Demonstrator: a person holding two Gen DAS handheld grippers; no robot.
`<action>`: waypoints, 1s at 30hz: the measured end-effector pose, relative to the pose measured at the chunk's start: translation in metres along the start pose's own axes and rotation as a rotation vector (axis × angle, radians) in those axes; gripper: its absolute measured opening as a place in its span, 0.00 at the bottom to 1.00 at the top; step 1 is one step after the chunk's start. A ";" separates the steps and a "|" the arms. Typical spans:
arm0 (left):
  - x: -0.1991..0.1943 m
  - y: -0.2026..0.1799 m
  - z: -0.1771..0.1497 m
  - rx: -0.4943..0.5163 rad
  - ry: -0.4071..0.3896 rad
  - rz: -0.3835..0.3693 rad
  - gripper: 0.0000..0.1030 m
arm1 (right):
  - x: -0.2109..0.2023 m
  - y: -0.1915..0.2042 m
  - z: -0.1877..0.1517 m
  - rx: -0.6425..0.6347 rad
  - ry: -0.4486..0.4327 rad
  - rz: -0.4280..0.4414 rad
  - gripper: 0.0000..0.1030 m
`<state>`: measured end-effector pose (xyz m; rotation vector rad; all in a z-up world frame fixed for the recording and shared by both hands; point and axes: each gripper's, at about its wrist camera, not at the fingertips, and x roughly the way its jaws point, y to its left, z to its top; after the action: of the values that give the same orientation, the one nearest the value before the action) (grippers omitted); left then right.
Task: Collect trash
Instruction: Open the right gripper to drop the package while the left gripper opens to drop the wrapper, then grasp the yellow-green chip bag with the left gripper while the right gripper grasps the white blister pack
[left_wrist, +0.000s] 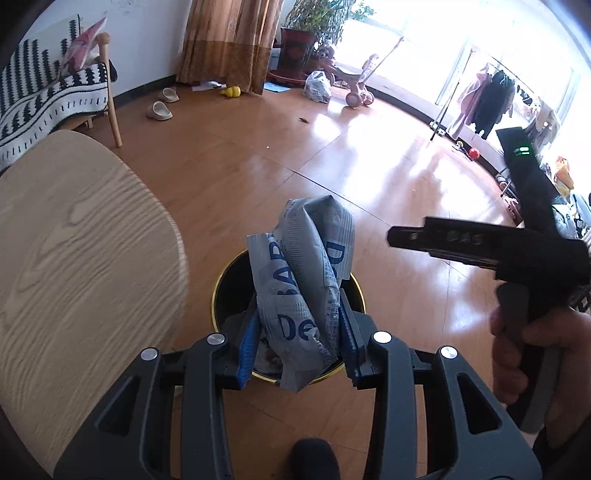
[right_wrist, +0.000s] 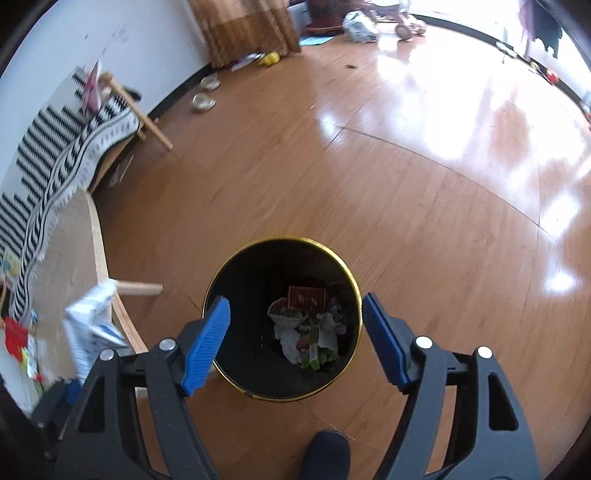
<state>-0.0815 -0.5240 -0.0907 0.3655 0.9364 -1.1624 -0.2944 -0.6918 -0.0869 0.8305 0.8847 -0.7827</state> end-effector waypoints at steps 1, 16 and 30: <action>0.004 -0.002 0.001 0.004 0.002 -0.003 0.36 | -0.002 -0.002 0.001 0.007 -0.005 -0.001 0.70; -0.026 0.017 0.002 -0.043 -0.067 0.013 0.78 | -0.006 0.027 -0.002 -0.045 -0.021 0.018 0.74; -0.177 0.176 -0.053 -0.289 -0.175 0.360 0.90 | -0.004 0.261 -0.062 -0.425 -0.006 0.172 0.80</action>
<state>0.0374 -0.3097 -0.0192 0.1839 0.8293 -0.7060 -0.0965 -0.5192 -0.0342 0.5183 0.9188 -0.4242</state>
